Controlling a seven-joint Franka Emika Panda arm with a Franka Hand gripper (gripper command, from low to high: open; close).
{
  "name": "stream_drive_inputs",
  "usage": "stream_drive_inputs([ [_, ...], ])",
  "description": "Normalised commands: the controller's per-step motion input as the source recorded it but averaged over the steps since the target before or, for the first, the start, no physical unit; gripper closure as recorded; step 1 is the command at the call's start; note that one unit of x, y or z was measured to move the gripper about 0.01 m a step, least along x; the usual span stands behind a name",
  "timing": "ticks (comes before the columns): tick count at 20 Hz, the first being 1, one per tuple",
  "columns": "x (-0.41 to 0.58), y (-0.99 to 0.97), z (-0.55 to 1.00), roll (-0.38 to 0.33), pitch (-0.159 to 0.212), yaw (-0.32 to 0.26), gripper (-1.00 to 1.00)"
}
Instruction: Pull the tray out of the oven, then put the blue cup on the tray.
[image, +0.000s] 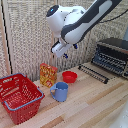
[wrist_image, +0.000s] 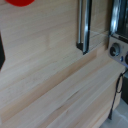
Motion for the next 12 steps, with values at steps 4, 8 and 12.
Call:
stream_drive_inputs([
  [4, 0.109, -0.28, -0.02, -0.271, 0.021, 0.109, -1.0],
  [8, 0.031, -0.42, -0.09, -0.251, 0.031, 0.079, -1.0],
  [12, 0.0, -0.49, -0.11, -0.237, 0.019, 0.075, -1.0],
])
